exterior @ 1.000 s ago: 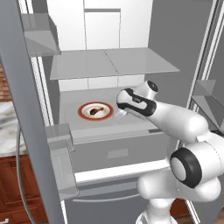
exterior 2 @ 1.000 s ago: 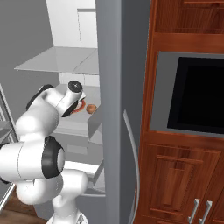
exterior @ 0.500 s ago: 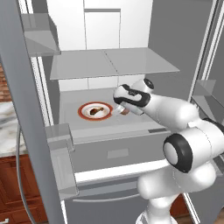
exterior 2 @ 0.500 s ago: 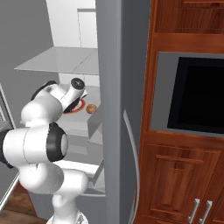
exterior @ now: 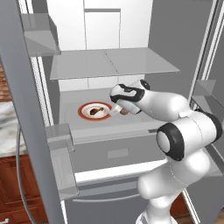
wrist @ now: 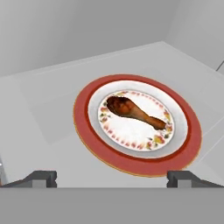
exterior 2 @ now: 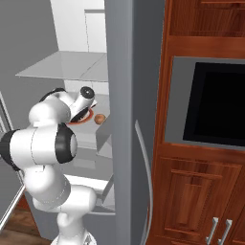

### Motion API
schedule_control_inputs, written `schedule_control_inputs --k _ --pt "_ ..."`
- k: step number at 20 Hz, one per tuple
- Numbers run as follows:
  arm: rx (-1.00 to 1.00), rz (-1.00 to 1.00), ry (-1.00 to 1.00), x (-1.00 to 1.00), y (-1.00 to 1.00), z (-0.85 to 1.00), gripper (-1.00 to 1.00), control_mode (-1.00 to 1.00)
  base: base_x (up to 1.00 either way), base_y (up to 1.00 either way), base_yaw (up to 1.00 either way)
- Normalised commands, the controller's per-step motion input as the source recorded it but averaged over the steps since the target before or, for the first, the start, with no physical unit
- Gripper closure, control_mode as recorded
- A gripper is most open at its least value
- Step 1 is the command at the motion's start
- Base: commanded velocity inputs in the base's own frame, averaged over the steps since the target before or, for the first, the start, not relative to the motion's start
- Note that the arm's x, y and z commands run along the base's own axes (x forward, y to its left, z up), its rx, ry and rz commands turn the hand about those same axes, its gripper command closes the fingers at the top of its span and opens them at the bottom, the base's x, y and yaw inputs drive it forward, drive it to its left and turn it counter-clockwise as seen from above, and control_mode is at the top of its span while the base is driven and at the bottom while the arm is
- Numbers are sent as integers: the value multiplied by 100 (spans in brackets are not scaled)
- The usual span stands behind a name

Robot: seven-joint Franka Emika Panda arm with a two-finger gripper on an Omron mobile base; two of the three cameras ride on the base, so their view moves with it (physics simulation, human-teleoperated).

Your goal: Retrieve the chicken drumstick from the fridge and place it on the cutting board.

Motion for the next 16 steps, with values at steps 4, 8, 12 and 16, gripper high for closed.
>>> schedule_control_inputs --k 4,8,12,16 --pt "0 0 0 23 6 -3 -100 -100 0 0 0" --pt "0 0 2 31 0 0 -100 -100 0 0 0" --pt "0 0 3 27 4 0 -100 -100 0 0 0" --pt "0 0 6 27 4 3 -100 -100 0 0 0"
